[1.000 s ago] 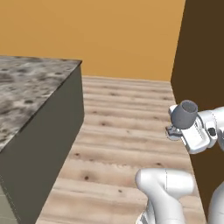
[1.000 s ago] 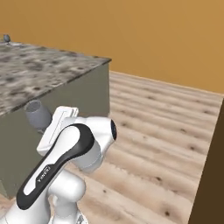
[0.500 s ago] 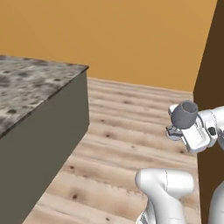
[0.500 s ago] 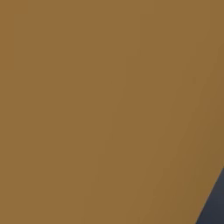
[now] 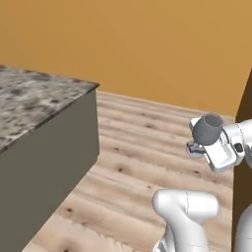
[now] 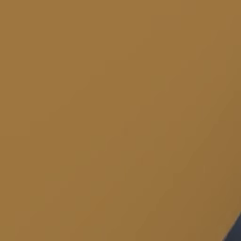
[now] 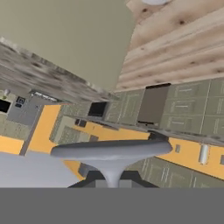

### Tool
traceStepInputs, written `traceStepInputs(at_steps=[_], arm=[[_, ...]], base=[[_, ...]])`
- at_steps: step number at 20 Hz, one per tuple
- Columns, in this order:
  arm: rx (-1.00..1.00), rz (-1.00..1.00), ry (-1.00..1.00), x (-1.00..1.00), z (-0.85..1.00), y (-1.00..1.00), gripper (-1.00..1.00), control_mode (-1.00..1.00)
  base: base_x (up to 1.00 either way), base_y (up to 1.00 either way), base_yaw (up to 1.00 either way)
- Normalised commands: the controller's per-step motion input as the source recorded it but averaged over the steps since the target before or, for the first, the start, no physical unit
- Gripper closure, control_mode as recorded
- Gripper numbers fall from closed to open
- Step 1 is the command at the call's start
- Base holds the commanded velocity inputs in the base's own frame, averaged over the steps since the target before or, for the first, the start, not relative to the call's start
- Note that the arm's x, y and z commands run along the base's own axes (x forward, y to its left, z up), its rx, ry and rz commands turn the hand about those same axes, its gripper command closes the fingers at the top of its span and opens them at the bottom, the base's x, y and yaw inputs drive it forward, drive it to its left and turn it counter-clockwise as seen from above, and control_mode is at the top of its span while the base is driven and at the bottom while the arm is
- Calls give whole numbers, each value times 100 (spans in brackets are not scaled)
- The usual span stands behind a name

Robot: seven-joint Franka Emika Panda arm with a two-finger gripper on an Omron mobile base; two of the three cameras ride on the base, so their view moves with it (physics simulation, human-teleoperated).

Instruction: Retrieve the wine glasses from the counter and place one next to each plate.

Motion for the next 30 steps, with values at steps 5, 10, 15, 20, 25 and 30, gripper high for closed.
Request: traceStepInputs(at_steps=[5, 10, 15, 20, 25, 30], arm=[[0, 0, 0, 0, 0, 0, 100, 100], [0, 0, 0, 0, 0, 0, 100, 100], [0, 0, 0, 0, 0, 0, 100, 100], [0, 0, 0, 0, 0, 0, 100, 100], [0, 0, 0, 0, 0, 0, 100, 100], [0, 0, 0, 0, 0, 0, 100, 100]], base=[[100, -97, 32], [100, -82, 37], [88, -91, 37], [62, -98, 39], [30, -100, 41], [23, -100, 37]])
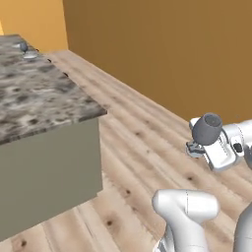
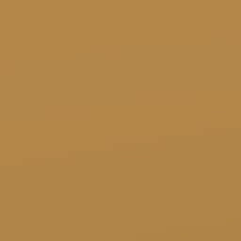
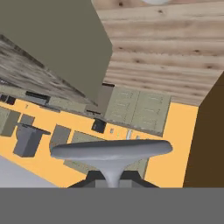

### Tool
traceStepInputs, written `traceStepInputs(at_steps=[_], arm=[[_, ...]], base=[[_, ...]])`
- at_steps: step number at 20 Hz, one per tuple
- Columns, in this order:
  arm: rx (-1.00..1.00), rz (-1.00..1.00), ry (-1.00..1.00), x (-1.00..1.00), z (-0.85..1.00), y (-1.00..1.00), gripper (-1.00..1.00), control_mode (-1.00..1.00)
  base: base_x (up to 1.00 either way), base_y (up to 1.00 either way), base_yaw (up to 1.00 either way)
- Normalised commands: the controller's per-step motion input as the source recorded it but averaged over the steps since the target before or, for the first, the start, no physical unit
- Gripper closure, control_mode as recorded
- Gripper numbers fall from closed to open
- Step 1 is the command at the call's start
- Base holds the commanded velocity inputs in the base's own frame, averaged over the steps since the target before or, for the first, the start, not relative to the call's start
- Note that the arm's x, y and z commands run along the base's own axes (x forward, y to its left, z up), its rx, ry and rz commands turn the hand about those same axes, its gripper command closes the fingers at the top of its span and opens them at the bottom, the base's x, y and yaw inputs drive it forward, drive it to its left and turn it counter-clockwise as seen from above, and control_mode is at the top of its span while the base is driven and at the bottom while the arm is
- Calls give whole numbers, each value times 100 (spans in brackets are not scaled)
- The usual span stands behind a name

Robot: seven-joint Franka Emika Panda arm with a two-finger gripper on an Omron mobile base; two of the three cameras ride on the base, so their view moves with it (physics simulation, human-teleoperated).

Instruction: Retrieve the wine glasses from the counter and place one next to each plate.

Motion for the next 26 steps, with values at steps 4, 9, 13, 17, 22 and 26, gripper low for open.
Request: traceStepInputs(at_steps=[4, 9, 13, 17, 22, 26], arm=[[0, 0, 0, 0, 0, 0, 100, 100], [0, 0, 0, 0, 0, 0, 100, 100], [0, 0, 0, 0, 0, 0, 100, 100], [0, 0, 0, 0, 0, 0, 100, 100], [0, 0, 0, 0, 0, 0, 100, 100], [0, 0, 0, 0, 0, 0, 100, 100]], base=[[33, -100, 37], [53, -100, 36], [67, -100, 37], [95, -95, 37], [100, -94, 26], [100, -96, 22]])
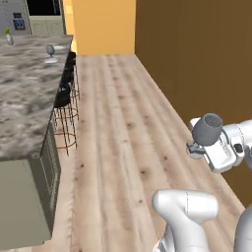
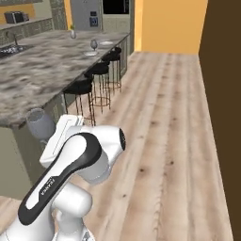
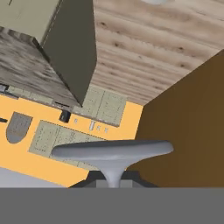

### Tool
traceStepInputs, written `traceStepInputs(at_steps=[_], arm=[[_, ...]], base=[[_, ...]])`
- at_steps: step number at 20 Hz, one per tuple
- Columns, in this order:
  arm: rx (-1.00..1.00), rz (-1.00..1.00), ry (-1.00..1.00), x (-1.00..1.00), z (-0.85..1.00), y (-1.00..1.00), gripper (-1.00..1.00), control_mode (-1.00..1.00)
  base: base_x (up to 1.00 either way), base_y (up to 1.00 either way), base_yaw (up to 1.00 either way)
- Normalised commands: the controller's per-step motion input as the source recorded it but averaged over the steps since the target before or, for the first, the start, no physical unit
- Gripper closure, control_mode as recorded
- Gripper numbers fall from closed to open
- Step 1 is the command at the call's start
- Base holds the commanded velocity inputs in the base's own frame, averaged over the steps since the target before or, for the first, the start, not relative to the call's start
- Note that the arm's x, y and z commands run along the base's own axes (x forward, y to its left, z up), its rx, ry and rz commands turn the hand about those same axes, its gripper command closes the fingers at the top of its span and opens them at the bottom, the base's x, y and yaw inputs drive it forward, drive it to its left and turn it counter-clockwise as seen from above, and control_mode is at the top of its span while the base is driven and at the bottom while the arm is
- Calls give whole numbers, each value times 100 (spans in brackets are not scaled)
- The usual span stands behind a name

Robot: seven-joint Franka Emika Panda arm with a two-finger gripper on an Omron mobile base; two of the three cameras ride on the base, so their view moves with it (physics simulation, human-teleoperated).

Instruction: Retrieve the wine glasses from the counter and place one next to each plate.

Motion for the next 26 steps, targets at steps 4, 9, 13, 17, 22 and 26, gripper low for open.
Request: traceStepInputs(at_steps=[4, 9, 13, 17, 22, 26], arm=[[0, 0, 0, 0, 0, 0, 100, 100], [0, 0, 0, 0, 0, 0, 100, 100], [0, 0, 0, 0, 0, 0, 100, 100], [0, 0, 0, 0, 0, 0, 100, 100], [0, 0, 0, 0, 0, 0, 100, 100], [0, 0, 0, 0, 0, 0, 100, 100]], base=[[100, -92, 24], [100, -81, 26], [100, -71, 24], [100, -64, 20], [100, -69, 20], [100, -69, 20]])
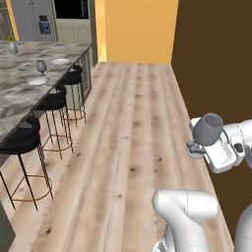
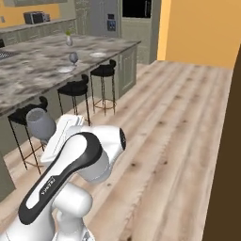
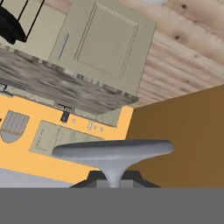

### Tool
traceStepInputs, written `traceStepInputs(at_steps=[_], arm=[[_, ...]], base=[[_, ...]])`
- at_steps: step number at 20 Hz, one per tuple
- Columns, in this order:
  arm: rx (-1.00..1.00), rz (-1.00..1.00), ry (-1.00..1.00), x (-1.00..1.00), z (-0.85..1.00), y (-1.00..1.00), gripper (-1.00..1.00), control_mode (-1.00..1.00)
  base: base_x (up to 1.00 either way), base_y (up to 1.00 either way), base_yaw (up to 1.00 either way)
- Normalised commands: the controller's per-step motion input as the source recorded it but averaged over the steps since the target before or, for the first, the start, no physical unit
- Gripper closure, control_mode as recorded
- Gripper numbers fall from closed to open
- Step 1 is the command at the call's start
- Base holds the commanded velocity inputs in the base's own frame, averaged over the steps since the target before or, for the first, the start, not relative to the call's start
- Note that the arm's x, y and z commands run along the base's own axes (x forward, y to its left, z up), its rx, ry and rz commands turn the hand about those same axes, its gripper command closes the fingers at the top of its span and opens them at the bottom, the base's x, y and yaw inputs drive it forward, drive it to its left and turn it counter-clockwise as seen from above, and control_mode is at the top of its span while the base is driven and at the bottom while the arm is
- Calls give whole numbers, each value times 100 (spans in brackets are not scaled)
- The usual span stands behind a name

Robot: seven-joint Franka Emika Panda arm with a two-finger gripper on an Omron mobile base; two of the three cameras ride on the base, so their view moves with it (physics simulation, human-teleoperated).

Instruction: Retrieve the wine glasses from the counter and place one next to each plate.

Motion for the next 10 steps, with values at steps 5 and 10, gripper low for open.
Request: traceStepInputs(at_steps=[5, 10], arm=[[0, 0, 0, 0, 0, 0, 100, 100], [0, 0, 0, 0, 0, 0, 100, 100]], base=[[100, -68, 19], [100, -64, 19]])
